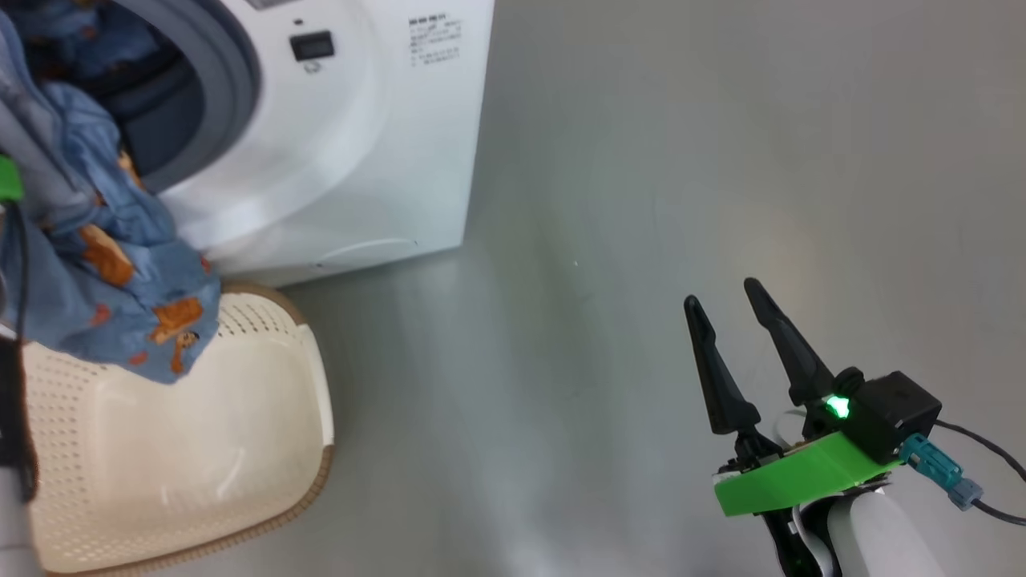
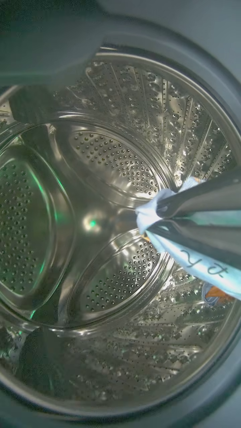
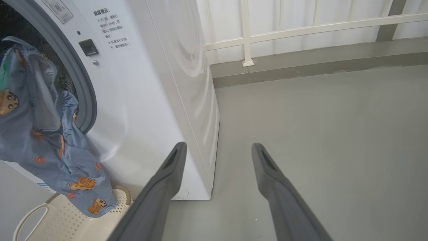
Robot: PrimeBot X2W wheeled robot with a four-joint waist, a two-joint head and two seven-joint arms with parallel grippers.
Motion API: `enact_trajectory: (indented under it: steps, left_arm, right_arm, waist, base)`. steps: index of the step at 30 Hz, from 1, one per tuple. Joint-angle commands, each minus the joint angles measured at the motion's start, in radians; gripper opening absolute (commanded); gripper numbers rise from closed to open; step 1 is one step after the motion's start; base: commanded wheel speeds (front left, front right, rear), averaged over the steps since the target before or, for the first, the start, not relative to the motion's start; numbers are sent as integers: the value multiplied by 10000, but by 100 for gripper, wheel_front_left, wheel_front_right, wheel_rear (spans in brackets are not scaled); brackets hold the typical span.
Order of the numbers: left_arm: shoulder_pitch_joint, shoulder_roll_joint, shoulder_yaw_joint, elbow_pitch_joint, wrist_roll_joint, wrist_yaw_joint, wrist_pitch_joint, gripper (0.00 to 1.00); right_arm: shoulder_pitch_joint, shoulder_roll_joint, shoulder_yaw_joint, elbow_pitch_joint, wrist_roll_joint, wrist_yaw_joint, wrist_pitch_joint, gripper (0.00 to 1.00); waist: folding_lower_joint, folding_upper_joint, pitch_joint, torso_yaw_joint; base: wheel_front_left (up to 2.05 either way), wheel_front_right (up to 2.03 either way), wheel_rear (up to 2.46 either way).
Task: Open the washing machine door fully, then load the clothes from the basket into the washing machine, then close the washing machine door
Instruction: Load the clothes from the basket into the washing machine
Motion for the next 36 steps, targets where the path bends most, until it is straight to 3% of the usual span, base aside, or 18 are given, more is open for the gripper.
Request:
enact_trajectory:
  steps: [1, 5, 11, 22, 27, 32, 36]
  left_arm:
    - [-326, 601, 77, -102, -64, -25, -59, 0]
    - [-1111, 1009, -353, 608, -283, -25, -10, 0]
    - [-2284, 1584, -935, 1736, -620, -26, 923, 0]
    - [-3782, 2162, -1864, 2758, -827, -26, 1791, 0]
    - [-4300, 2416, -2085, 2881, -855, -26, 1374, 0]
    - [-4895, 2803, -2453, 2562, -332, -26, 255, 0]
    - [-5107, 2875, -2530, 2169, 29, 13, -21, 0]
  right_arm:
    - [-126, -10, 260, -275, 164, 62, -48, 100]
    - [-245, -10, 337, -350, 310, 62, -48, 100]
    - [-400, -10, 507, -443, 498, 62, -48, 100]
    - [-592, -10, 665, -587, 706, 62, -48, 100]
    - [-625, -10, 805, -630, 787, 62, -48, 100]
    - [-714, -10, 934, -688, 826, 62, -48, 100]
    - [-680, -10, 965, -709, 841, 62, -48, 100]
  waist:
    - [0, -1, 622, -270]
    - [0, -1, 1185, -377]
    - [0, -1, 1933, -515]
    - [0, -1, 2812, -565]
    - [0, -1, 3094, -643]
    - [0, -1, 3470, -818]
    - [0, -1, 3543, -880]
  base:
    - [0, 0, 0]
    - [0, 0, 0]
    - [0, 0, 0]
    - [0, 0, 0]
    - [0, 0, 0]
    - [0, 0, 0]
    - [0, 0, 0]
